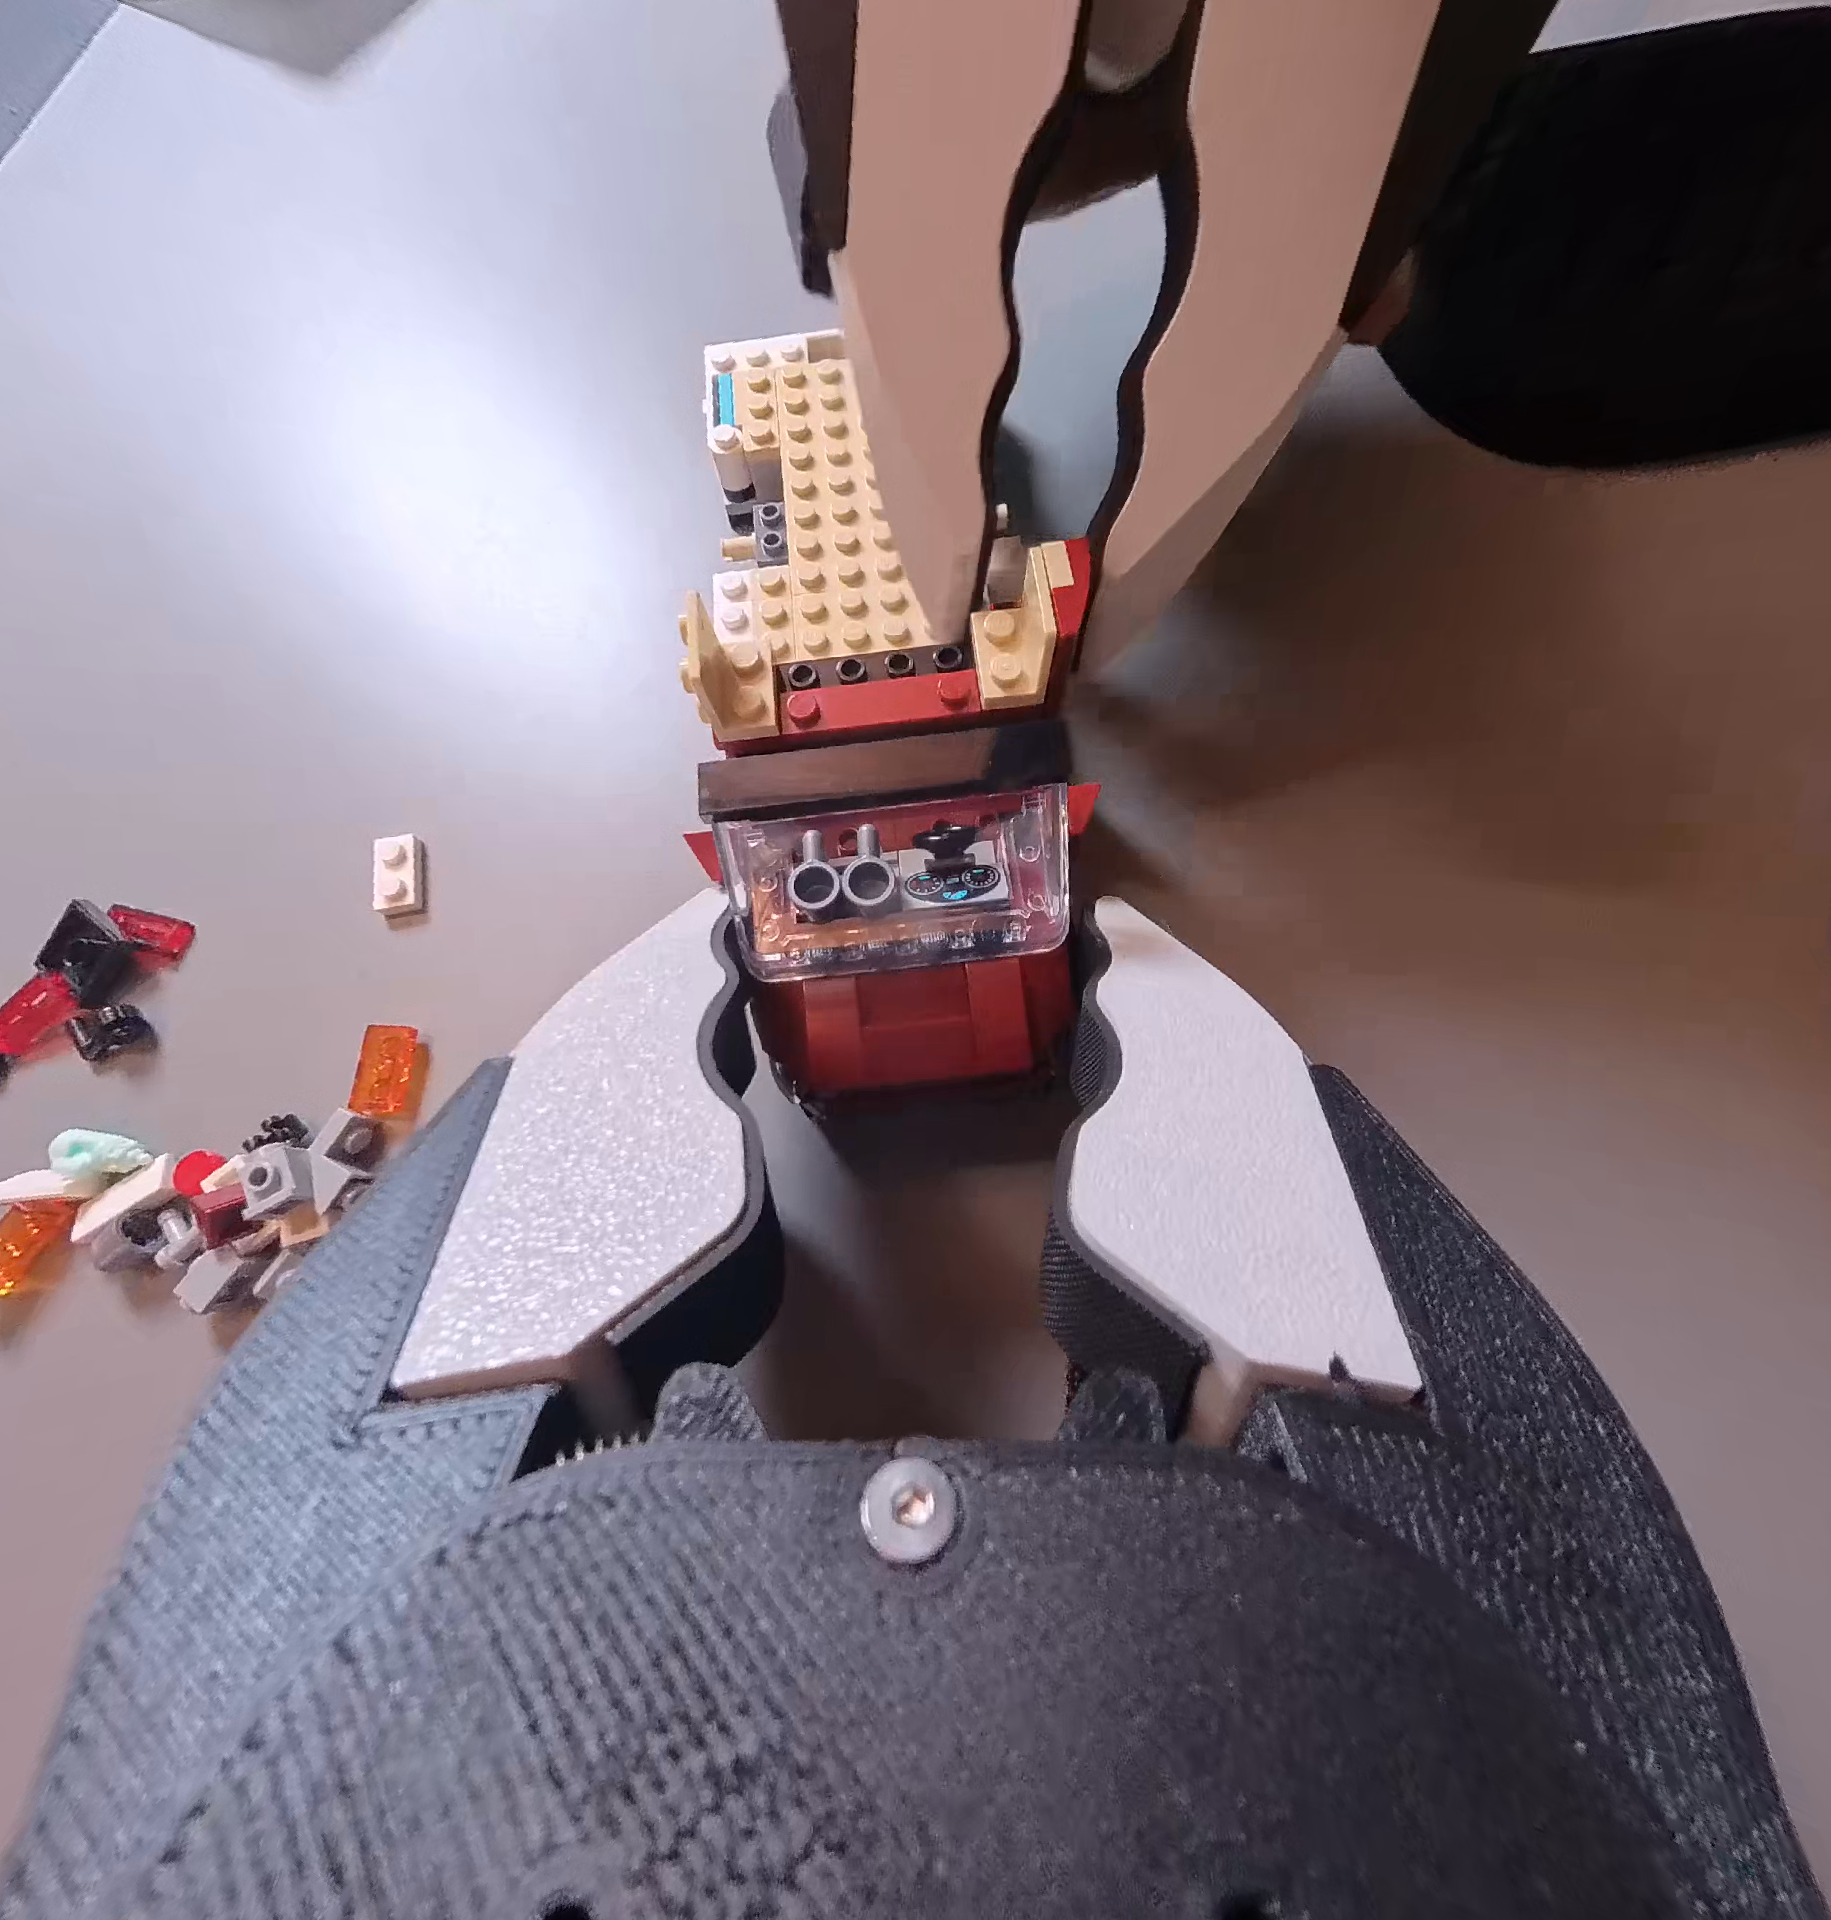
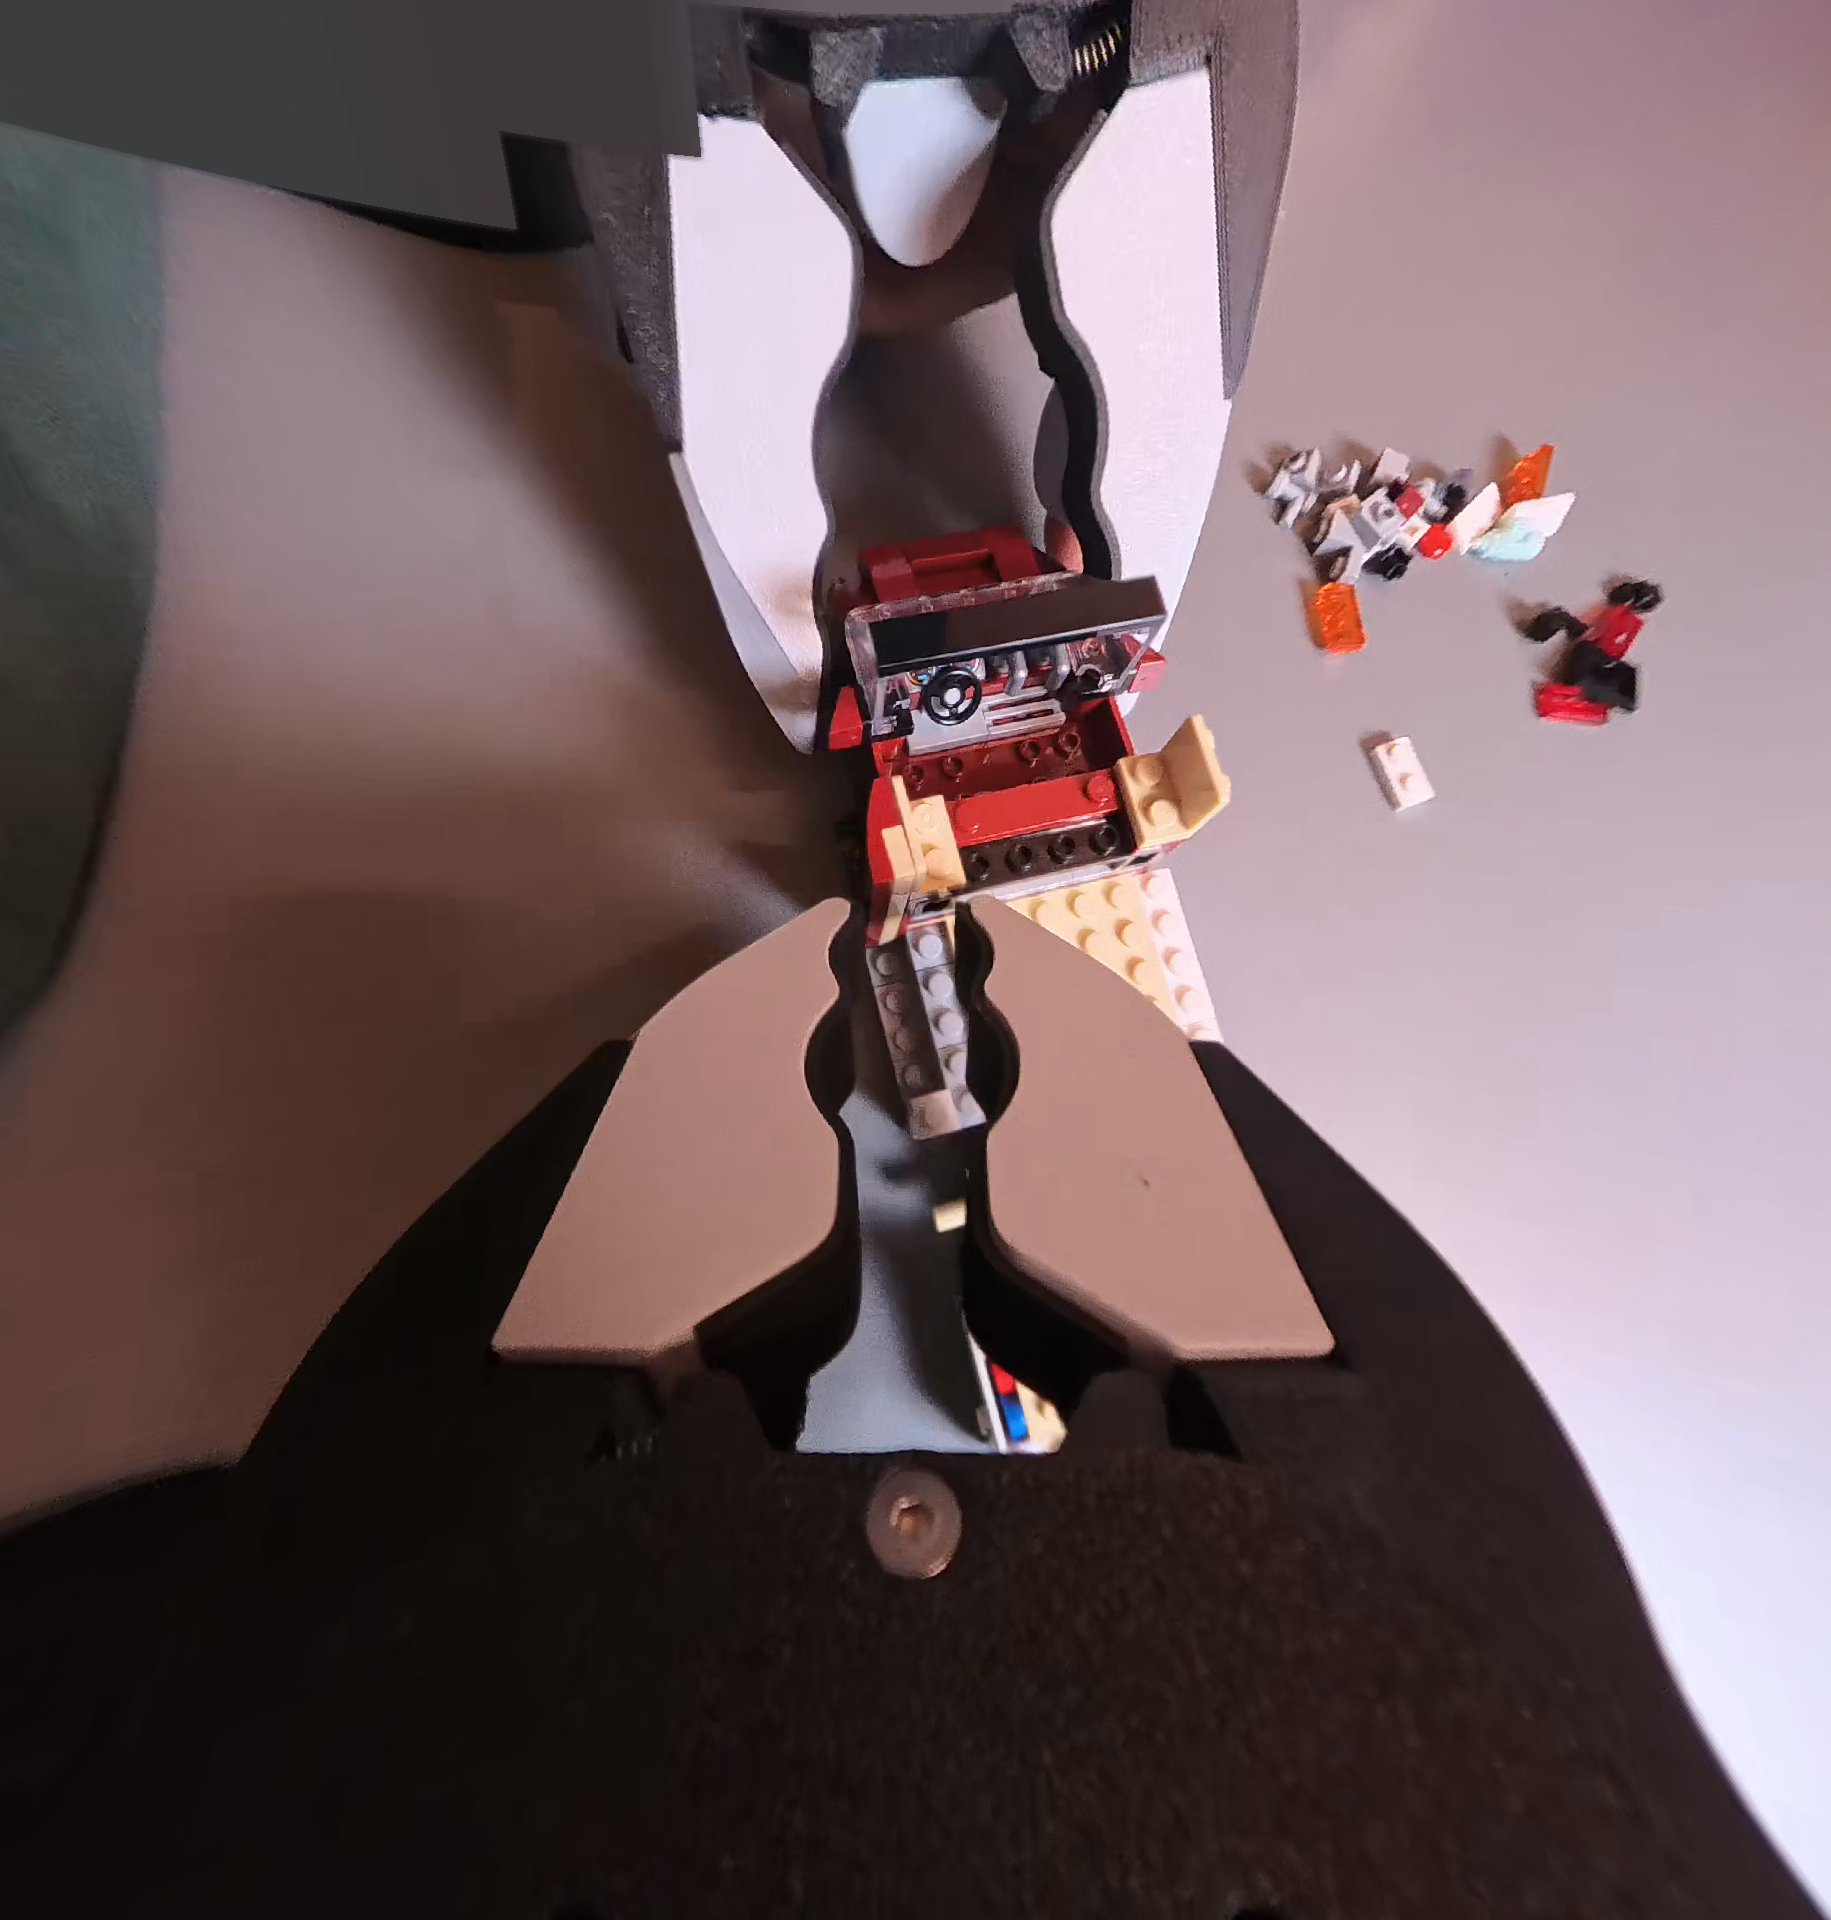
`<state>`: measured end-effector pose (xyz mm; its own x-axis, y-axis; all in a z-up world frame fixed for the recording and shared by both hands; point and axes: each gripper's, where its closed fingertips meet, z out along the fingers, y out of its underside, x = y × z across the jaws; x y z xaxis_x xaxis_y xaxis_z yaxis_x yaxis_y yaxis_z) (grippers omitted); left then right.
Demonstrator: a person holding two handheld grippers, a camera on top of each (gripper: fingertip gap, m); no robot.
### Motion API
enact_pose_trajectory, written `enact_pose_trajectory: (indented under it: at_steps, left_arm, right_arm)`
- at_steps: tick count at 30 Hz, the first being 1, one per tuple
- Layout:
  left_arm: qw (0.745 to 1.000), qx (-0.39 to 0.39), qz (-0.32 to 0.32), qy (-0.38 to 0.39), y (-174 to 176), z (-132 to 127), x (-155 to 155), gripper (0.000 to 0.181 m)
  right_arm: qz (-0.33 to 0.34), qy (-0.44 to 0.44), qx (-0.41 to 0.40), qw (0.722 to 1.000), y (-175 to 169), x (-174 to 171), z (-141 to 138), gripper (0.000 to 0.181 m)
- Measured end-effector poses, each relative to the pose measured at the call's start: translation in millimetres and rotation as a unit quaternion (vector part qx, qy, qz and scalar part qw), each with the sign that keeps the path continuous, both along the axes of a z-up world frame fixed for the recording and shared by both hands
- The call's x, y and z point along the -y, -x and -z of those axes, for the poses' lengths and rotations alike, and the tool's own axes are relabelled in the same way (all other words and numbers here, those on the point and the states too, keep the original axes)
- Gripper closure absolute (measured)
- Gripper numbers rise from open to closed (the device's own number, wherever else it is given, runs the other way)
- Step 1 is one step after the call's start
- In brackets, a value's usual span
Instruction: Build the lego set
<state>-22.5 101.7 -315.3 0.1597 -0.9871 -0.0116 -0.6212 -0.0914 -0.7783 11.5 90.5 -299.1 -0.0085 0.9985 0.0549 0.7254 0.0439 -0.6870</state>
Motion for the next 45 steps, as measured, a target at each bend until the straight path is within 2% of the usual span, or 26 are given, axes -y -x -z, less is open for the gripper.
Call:
enact_pose_trajectory:
  at_steps: [4, 6, 8, 11, 31, 36, 39, 45]
  left_arm:
    - [1.0, -0.008, 0.014, -0.011, -1, 1, 4, 0.121]
    - [1.0, -0.01, 0.017, -0.014, -2, 1, 5, 0.12]
    - [1.0, -0.014, 0.017, -0.015, -2, 2, 5, 0.12]
    - [1.0, -0.017, 0.016, -0.018, -1, 2, 5, 0.12]
    - [1.0, -0.013, 0.016, -0.018, 0, 3, 4, 0.12]
    - [1.0, -0.021, 0.016, -0.014, 0, 2, 5, 0.12]
    - [0.999, -0.03, 0.011, -0.013, 0, 1, 6, 0.12]
    - [0.999, -0.045, 0.002, -0.011, 2, 3, 7, 0.121]
  right_arm:
    - [-0.024, -0.03, -0.028, 0.999, 6, 7, -18, 0.162]
    - [-0.045, -0.036, -0.019, 0.998, 10, 10, -18, 0.162]
    - [-0.057, -0.03, -0.011, 0.998, 12, 11, -15, 0.173]
    - [-0.069, -0.018, -0.005, 0.997, 13, 13, -14, 0.173]
    - [-0.078, -0.013, -0.004, 0.997, 15, 12, -14, 0.173]
    - [-0.093, -0.022, 0.049, 0.994, 11, 15, -14, 0.166]
    - [-0.092, -0.036, 0.081, 0.992, 11, 13, -14, 0.173]
    - [-0.087, -0.037, 0.122, 0.988, 12, 13, -13, 0.174]
